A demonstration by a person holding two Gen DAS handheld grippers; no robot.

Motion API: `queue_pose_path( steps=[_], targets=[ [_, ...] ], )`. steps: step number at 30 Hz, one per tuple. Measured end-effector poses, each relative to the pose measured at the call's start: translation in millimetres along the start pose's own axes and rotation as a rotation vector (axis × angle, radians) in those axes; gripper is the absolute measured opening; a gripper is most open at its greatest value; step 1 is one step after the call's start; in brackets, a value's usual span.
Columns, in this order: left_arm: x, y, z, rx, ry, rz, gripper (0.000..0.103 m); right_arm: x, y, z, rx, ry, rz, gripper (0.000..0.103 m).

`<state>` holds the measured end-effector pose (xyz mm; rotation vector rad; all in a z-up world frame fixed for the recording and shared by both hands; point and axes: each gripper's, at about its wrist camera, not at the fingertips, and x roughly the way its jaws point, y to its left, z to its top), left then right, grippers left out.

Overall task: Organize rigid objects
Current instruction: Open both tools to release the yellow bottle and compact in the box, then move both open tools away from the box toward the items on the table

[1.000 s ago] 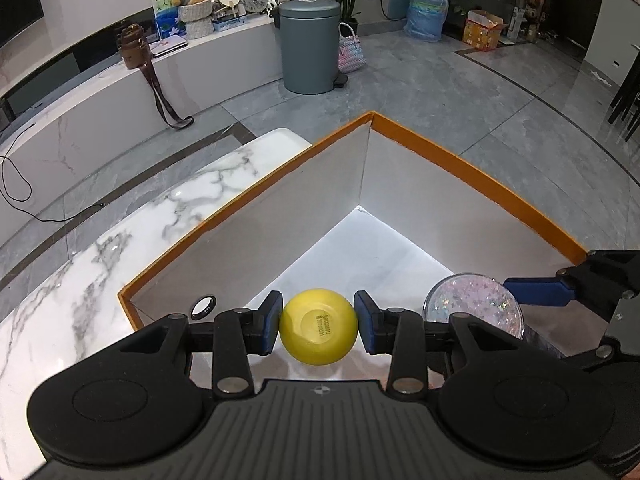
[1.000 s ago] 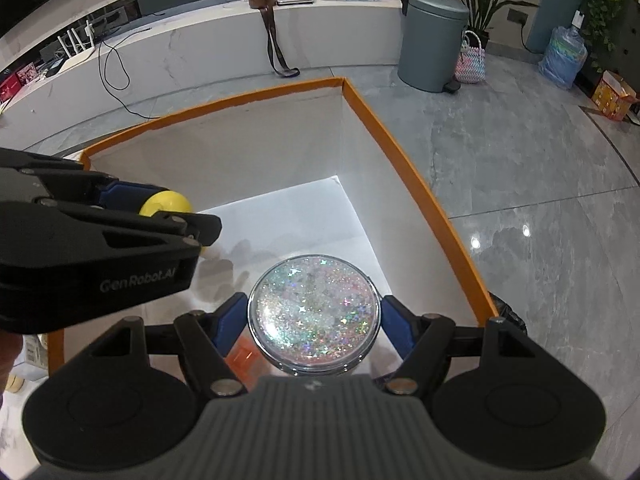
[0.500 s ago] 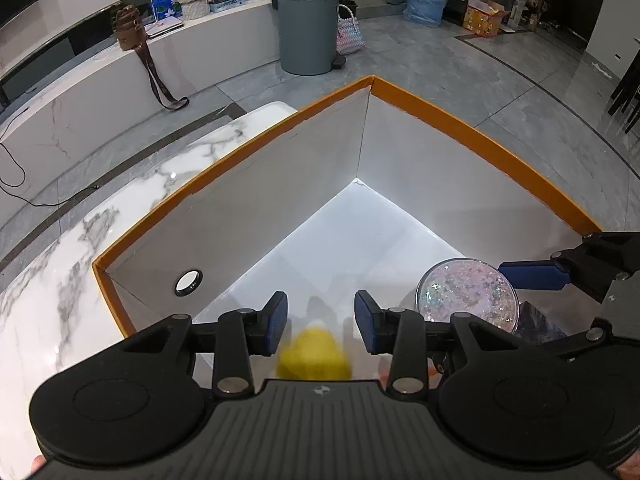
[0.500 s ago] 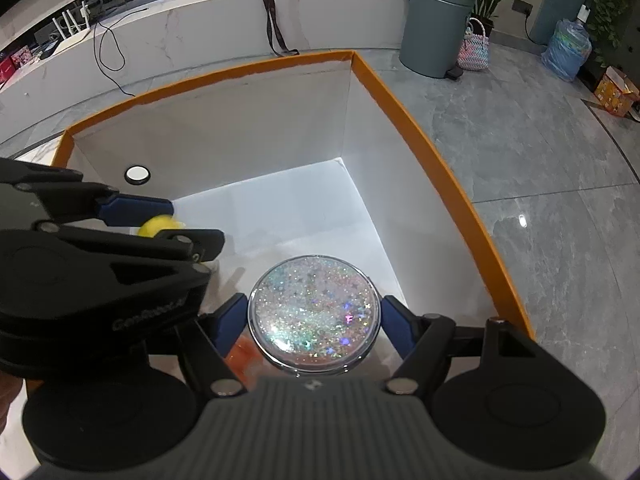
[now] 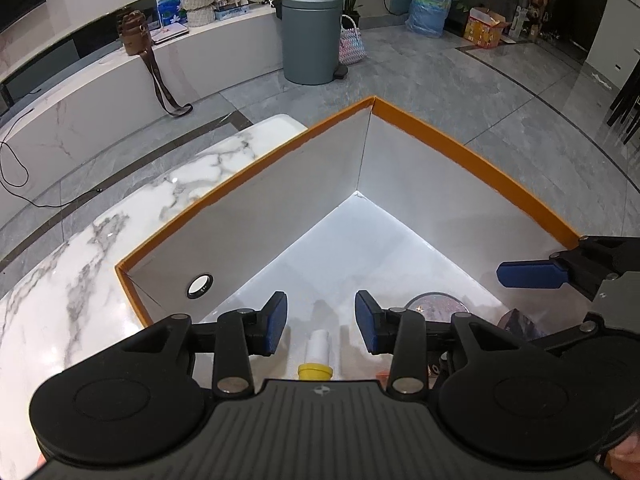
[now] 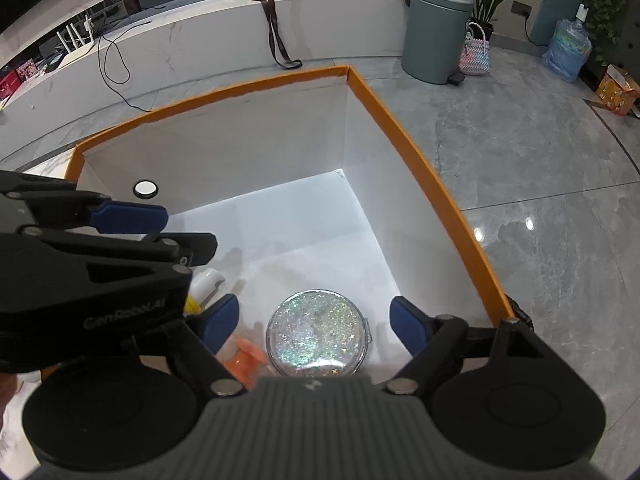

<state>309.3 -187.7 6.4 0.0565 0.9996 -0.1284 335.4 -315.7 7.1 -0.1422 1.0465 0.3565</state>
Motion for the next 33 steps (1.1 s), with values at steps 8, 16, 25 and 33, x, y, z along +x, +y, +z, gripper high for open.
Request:
queue_pose_path(
  steps=[8, 16, 25, 33],
  targets=[
    [-25, -4, 3, 0.012, -0.045, 0.010, 0.046, -12, 1, 0, 0.004, -0.030, -0.008, 0.082],
    [-51, -7, 3, 0.028, -0.077, 0.019, 0.046, -28, 5, -4, -0.011, -0.055, -0.013, 0.082],
    [-81, 5, -11, 0.006, -0.103, 0.044, 0.049, -46, 18, -2, -0.020, -0.100, 0.000, 0.082],
    [-117, 38, -30, -0.056, -0.140, 0.096, 0.051, -59, 53, 1, -0.061, -0.150, 0.040, 0.082]
  ],
)
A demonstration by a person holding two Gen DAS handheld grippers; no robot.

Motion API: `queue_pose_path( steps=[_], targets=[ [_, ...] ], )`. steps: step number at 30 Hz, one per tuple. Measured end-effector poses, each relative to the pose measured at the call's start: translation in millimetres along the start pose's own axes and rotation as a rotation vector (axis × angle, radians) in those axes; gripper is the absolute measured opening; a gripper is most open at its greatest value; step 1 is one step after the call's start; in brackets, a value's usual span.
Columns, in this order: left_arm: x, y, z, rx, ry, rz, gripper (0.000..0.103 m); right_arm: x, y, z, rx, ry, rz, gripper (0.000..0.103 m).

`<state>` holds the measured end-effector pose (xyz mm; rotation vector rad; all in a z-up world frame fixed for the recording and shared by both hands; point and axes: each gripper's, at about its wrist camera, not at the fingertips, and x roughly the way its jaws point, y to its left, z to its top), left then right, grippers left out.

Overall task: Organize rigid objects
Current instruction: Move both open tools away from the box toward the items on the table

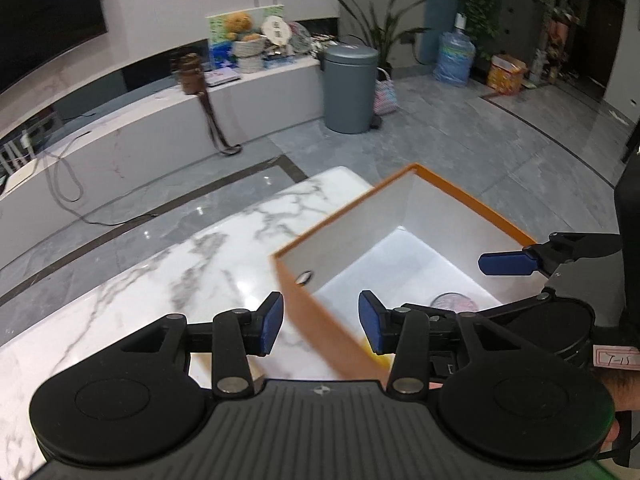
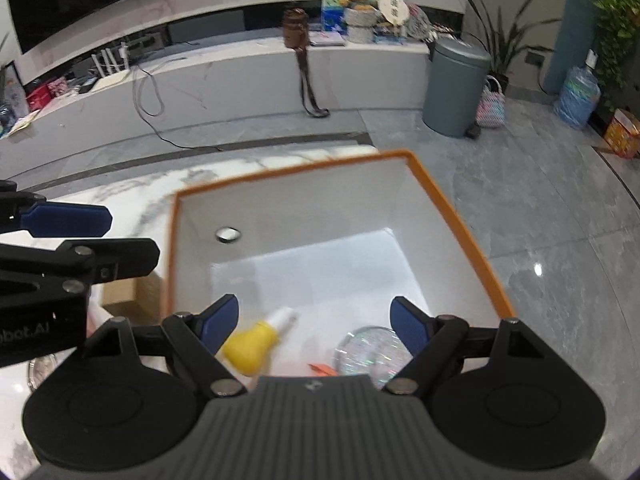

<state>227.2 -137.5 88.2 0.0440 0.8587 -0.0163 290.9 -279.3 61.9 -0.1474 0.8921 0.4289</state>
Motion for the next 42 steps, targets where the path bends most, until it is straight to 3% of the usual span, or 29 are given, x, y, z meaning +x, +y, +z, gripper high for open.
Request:
queue_pose_path(
  steps=[12, 23, 28, 34, 39, 42],
  targets=[
    [-55, 74, -53, -0.076, -0.013, 0.129, 0.060, -12, 99, 2, -0.110, -0.075, 0.109, 0.082],
    [-81, 137, -110, -0.185, 0.006, 0.182, 0.062, -5, 171, -17, -0.249, -0.050, 0.161, 0.082],
    [-76, 150, -141, -0.242, 0.000, 0.162, 0.069, 0, 186, -28, -0.301, -0.031, 0.164, 0.082],
    [-57, 152, -176, -0.289, -0.019, 0.113, 0.070, 6, 185, -42, -0.316, -0.011, 0.160, 0.082],
    [-42, 145, -198, -0.277, -0.058, 0.046, 0.075, 6, 184, -52, -0.328, -0.004, 0.142, 0.082],
    [-36, 142, -207, -0.251, -0.075, 0.039, 0.078, 3, 186, -58, -0.326, 0.004, 0.175, 0.082]
  ],
)
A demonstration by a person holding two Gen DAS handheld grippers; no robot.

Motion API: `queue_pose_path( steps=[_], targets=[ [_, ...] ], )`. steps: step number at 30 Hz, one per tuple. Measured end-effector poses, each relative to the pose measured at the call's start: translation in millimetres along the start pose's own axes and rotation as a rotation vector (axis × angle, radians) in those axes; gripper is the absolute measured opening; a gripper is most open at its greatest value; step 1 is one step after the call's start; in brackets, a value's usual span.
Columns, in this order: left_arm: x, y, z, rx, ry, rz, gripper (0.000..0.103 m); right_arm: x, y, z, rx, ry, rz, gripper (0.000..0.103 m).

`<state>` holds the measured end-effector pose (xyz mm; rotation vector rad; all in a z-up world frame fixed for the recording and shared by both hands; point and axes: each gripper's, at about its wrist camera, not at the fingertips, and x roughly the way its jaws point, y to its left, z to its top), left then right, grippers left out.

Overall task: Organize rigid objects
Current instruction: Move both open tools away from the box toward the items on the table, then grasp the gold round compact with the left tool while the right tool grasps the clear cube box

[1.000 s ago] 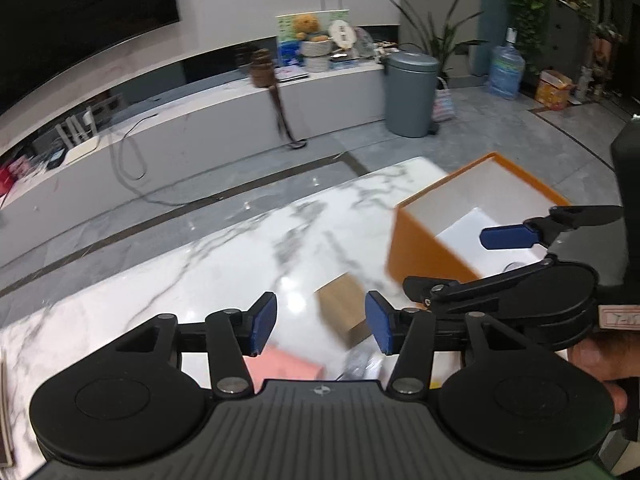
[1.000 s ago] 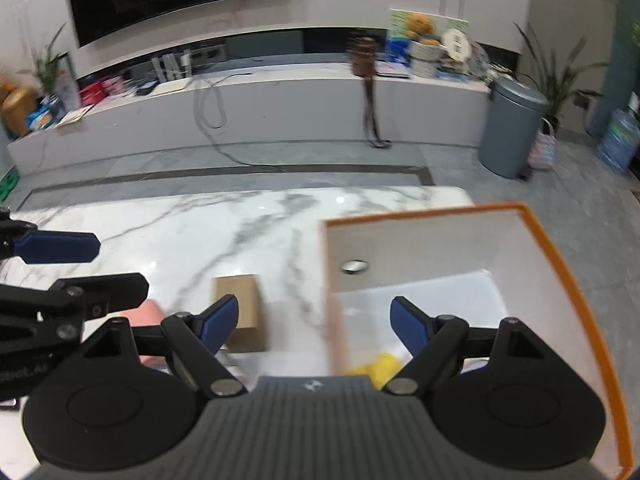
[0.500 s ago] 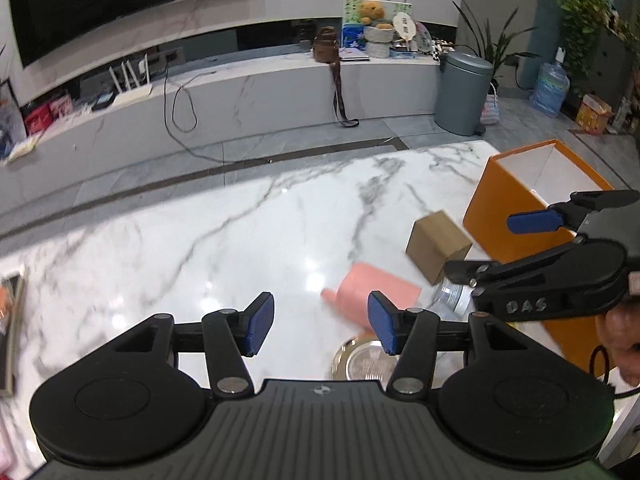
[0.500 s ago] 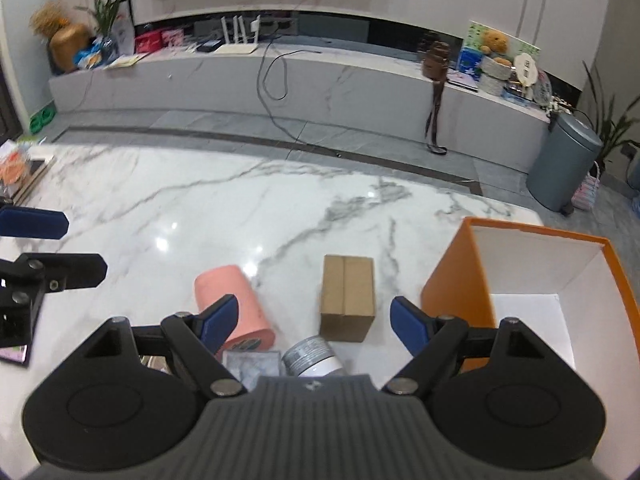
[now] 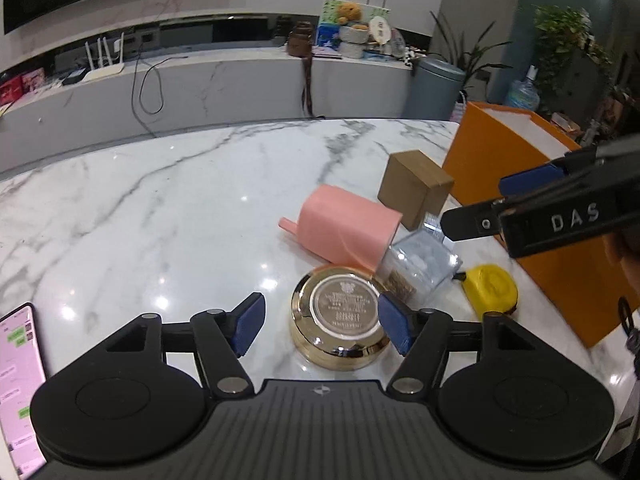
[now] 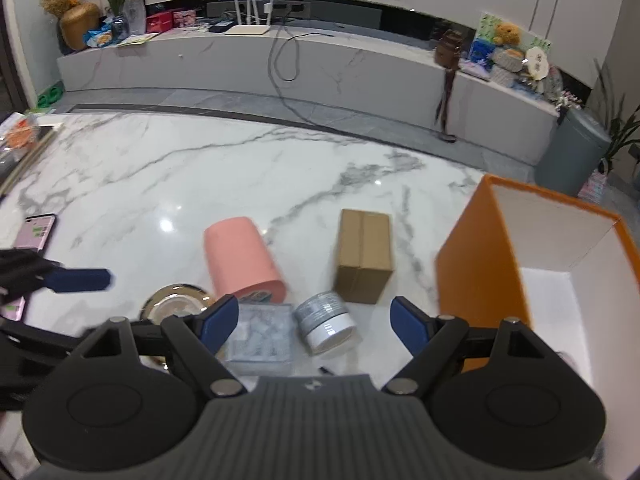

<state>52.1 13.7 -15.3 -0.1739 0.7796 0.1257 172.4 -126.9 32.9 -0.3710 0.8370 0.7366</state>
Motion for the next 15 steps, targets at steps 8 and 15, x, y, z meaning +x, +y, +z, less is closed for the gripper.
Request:
queue_pose_path(
  steps=[8, 15],
  targets=[
    [11, -8, -9, 0.081, -0.009, -0.031, 0.087, 9, 8, -11, -0.008, 0.033, 0.024, 0.082],
    [31, -17, -8, 0.129, -0.025, -0.040, 0.088, 15, 7, -15, -0.010, 0.052, 0.019, 0.082]
  ],
)
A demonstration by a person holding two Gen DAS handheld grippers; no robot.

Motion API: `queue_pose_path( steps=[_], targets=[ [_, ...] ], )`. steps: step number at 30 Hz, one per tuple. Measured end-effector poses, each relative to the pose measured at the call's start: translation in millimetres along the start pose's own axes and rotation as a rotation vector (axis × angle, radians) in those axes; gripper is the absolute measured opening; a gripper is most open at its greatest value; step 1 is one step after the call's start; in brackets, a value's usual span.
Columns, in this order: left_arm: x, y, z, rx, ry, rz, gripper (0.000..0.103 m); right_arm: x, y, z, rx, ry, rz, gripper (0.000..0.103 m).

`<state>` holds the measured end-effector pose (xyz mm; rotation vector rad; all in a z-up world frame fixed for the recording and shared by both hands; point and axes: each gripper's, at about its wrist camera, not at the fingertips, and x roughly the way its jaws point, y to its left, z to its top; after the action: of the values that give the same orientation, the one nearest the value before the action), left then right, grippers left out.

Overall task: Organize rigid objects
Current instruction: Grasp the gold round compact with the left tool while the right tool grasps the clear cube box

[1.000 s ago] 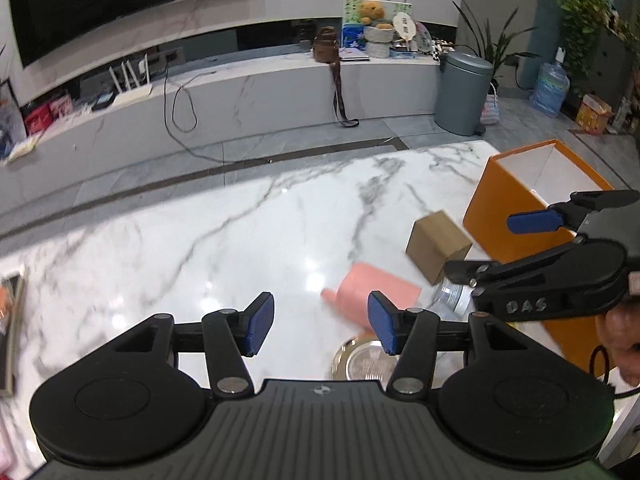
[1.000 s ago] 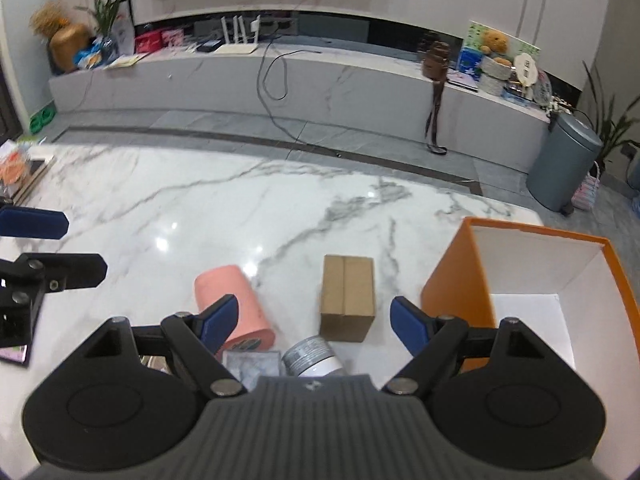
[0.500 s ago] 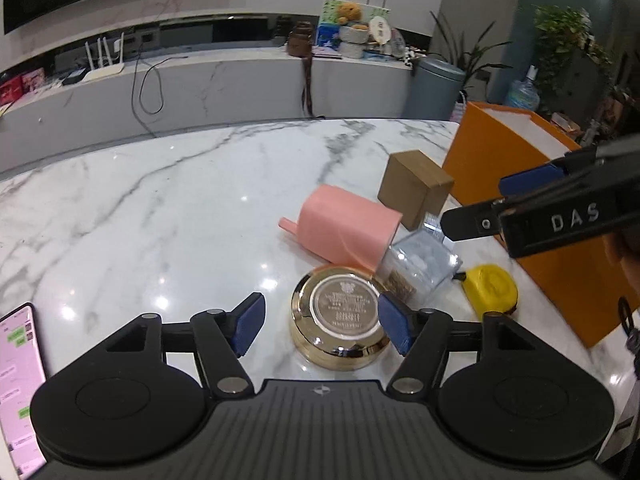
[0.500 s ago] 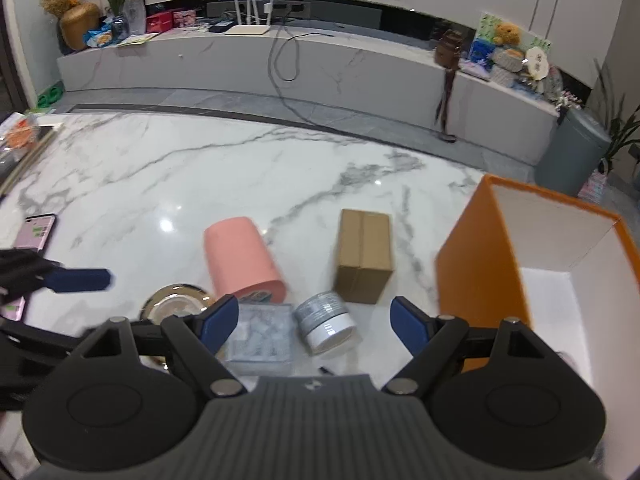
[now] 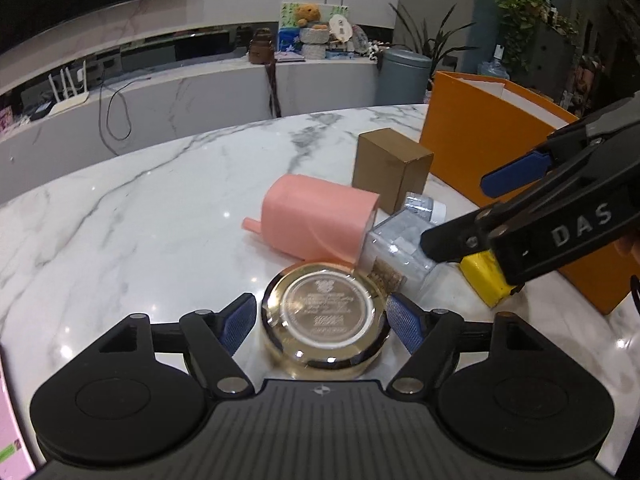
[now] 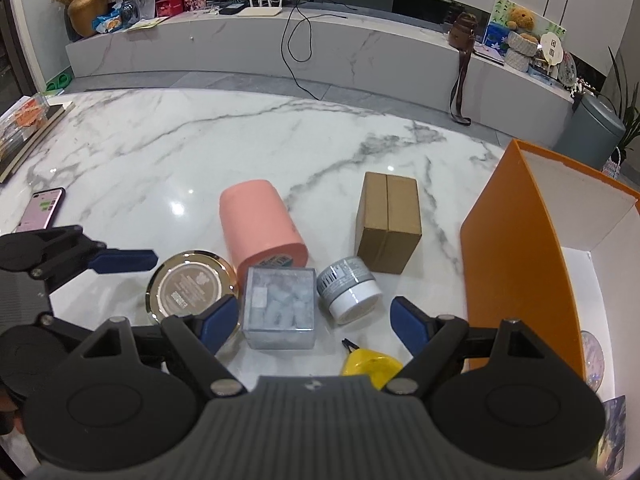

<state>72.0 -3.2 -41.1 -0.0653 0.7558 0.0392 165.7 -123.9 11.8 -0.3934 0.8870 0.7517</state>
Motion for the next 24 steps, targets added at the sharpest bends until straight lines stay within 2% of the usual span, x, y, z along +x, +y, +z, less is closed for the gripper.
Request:
queue_pose_path(
  steps=[5, 9, 12, 14, 18, 19, 24],
  targets=[
    [6, -4, 0, 0.041, -0.026, 0.002, 0.090, 14, -2, -1, 0.003, 0.031, -0.006, 0.082],
    [10, -2, 3, 0.042, -0.018, -0.015, 0.091, 22, -2, 1, 0.026, 0.046, 0.034, 0.081],
    [12, -1, 3, 0.038, -0.014, -0.021, 0.091, 25, 2, 2, 0.018, 0.043, 0.027, 0.076],
    [13, 0, 3, 0.038, -0.006, -0.025, 0.091, 26, 3, 4, 0.024, 0.042, 0.043, 0.069],
    [17, -2, -1, 0.064, 0.020, -0.019, 0.091, 33, 9, 4, 0.010, 0.064, 0.048, 0.068],
    [17, -2, -2, 0.063, 0.019, -0.012, 0.091, 36, 11, 3, 0.007, 0.072, 0.053, 0.063],
    [14, 1, -3, 0.053, 0.019, -0.018, 0.088, 37, 13, 4, 0.013, 0.060, 0.058, 0.057]
  ],
)
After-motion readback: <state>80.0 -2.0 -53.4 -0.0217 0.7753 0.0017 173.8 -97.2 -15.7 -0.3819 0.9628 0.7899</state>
